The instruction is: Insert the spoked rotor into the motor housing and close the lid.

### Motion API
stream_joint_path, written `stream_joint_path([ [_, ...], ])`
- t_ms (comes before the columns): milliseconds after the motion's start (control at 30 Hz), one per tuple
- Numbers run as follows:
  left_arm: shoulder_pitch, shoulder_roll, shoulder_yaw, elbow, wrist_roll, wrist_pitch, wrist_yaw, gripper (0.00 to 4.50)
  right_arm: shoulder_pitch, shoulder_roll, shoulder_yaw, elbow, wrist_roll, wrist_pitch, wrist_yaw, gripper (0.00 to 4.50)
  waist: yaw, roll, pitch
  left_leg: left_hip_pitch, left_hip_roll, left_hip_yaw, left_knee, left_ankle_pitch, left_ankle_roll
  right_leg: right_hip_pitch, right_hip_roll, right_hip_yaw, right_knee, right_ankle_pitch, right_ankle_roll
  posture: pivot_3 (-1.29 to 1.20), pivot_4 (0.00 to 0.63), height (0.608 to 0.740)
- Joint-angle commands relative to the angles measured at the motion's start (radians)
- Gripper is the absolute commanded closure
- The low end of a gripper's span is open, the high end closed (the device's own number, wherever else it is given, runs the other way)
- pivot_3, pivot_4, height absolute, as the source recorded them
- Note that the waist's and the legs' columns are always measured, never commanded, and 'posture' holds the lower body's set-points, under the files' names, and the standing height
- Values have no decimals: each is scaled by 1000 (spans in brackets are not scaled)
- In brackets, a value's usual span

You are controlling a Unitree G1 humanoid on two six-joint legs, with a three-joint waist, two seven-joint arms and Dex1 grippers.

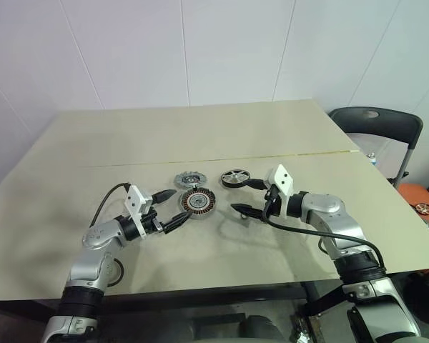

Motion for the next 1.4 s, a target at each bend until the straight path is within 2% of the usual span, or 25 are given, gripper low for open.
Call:
stream_joint_path([
  [33, -24, 3, 7, -20, -1, -10, -1, 0, -21, 7, -3, -8, 8, -24, 3, 42, 0, 0, 0, 0, 0, 0, 0, 0, 0, 0, 0, 0, 0, 0, 0, 0, 0, 740],
  [833, -17, 2, -3, -10, 20, -20, 11, 0, -11, 5, 0, -18, 5, -19, 3, 42, 0, 0, 0, 0, 0, 0, 0, 0, 0, 0, 0, 0, 0, 0, 0, 0, 0, 740],
  [1000, -109, -9, -80, 119, 183, -108, 80, 0, -14, 10, 1, -16, 3, -20, -3, 42, 3, 0, 0, 0, 0, 0, 0, 0, 0, 0, 0, 0, 0, 0, 0, 0, 0, 740],
  [1267, -283, -79, -168, 292, 272, -181, 71, 0, -16, 26, 5, -12, -3, -21, -13, 42, 1, 0, 0, -1, -1, 0, 0, 0, 0, 0, 0, -1, -1, 0, 0, 0, 0, 740],
  [1400, -317, -83, -185, 322, 253, -182, 2, 0, -9, 23, 1, -15, -3, -24, -19, 42, -1, 0, 0, 0, 0, 0, 0, 0, 0, 0, 0, -1, -1, 0, 0, 0, 0, 740],
])
